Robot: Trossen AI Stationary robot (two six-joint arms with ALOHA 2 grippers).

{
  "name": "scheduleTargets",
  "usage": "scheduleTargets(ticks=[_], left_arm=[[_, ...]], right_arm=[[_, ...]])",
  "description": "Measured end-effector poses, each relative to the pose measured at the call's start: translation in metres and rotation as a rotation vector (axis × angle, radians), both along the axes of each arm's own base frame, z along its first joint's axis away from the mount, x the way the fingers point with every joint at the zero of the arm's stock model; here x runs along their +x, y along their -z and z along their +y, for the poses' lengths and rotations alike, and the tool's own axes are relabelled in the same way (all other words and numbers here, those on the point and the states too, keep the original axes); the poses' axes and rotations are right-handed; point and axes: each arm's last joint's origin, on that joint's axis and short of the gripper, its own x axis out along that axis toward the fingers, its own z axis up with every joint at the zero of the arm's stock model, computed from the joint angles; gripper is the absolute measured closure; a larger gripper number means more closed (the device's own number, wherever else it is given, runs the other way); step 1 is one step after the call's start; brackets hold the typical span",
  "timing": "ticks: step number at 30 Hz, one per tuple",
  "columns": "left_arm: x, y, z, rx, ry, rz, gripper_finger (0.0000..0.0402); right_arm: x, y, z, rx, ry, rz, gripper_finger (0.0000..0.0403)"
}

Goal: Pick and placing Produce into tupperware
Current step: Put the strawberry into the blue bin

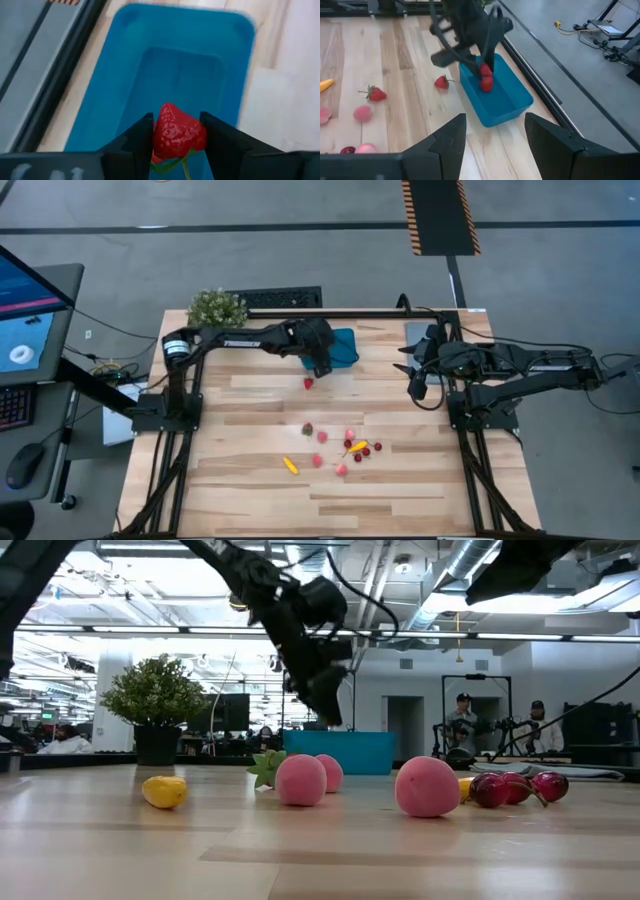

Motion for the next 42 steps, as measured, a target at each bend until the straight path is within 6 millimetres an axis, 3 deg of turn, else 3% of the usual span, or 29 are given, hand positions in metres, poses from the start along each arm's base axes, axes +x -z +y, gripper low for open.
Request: scheduleTargets(ticks=[5, 16, 19, 23, 31, 42], left_arm=[[0.003, 0.015, 0.002, -0.005, -0.01, 0.033, 0.0263], [-0.005, 0.017, 0.023, -0.028, -0.051, 0.033, 0.0264], [-0.004, 0.029, 0.028, -0.041, -0.058, 0.049, 0.0264], [-0.002, 0.039, 0.031, -0.05, -0.064, 0.076, 0.0264], [0.0, 0.04, 0.03, -0.062, -0.08, 0.067, 0.0261], [0.01, 0.016, 0.033, -0.062, -0.073, 0.018, 0.0168]], right_arm=[[0.0, 0.0, 0.0, -0.005, -0.003, 0.003, 0.0178], [0.0, 0.0, 0.0, -0.006, -0.003, 0.002, 0.0178], [0.0, 0.0, 0.0, -0.006, -0.003, 0.003, 0.0178], [0.0, 0.0, 0.0, -0.006, -0.003, 0.003, 0.0178], [0.0, 0.0, 0.0, -0.006, -0.003, 0.003, 0.0178], [0.0, 0.0, 0.0, -0.006, -0.003, 0.003, 0.0178]])
